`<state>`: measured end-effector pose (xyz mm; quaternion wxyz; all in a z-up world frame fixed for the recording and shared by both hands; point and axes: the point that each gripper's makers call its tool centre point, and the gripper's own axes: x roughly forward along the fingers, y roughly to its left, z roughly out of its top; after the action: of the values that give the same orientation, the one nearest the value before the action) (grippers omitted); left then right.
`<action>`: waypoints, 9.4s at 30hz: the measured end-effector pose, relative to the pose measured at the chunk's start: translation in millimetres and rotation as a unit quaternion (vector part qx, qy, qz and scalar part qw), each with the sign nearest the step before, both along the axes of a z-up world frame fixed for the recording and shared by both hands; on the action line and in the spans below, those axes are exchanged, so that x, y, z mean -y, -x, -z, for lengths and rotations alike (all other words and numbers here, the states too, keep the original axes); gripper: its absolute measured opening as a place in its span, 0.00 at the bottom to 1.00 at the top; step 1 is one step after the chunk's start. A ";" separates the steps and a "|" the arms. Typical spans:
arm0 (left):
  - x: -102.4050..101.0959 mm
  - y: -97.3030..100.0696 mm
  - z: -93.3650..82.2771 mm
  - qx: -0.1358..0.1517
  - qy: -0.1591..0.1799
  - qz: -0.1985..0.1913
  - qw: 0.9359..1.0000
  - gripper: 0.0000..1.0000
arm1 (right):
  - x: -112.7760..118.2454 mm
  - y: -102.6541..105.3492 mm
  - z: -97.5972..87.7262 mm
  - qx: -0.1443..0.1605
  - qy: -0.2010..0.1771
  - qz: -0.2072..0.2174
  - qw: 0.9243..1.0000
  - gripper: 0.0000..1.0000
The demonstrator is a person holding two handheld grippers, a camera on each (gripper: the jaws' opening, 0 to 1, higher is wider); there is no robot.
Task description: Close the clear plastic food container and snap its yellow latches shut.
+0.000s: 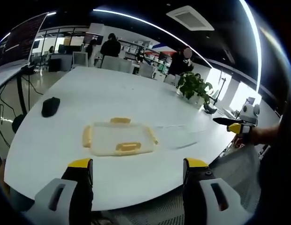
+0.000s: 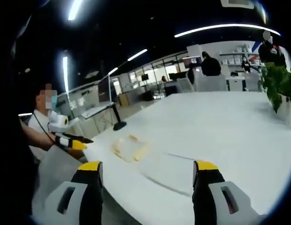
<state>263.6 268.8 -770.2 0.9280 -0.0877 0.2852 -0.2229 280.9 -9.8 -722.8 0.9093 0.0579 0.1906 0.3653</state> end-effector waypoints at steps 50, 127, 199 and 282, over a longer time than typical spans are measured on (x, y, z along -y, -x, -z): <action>-24.5 -25.0 1.8 -0.010 -0.014 0.035 0.999 0.75 | -60.8 -24.8 -7.5 0.012 0.011 -0.060 0.998 0.75; -58.9 -80.9 31.7 -0.056 -0.044 0.149 0.986 0.69 | -118.3 -56.1 17.7 -0.001 0.072 -0.088 0.994 0.71; -64.3 -106.0 57.2 -0.067 -0.136 0.332 0.931 0.70 | -153.3 -76.5 66.8 -0.023 0.174 -0.181 0.968 0.68; -55.0 -110.2 87.6 -0.006 -0.283 0.539 0.793 0.57 | -162.4 -94.6 110.7 -0.015 0.296 -0.326 0.898 0.60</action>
<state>373.8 323.8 -857.8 0.6391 0.3450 0.3422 -0.5961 375.5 152.6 -833.5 0.7117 -0.2737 0.3118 0.5669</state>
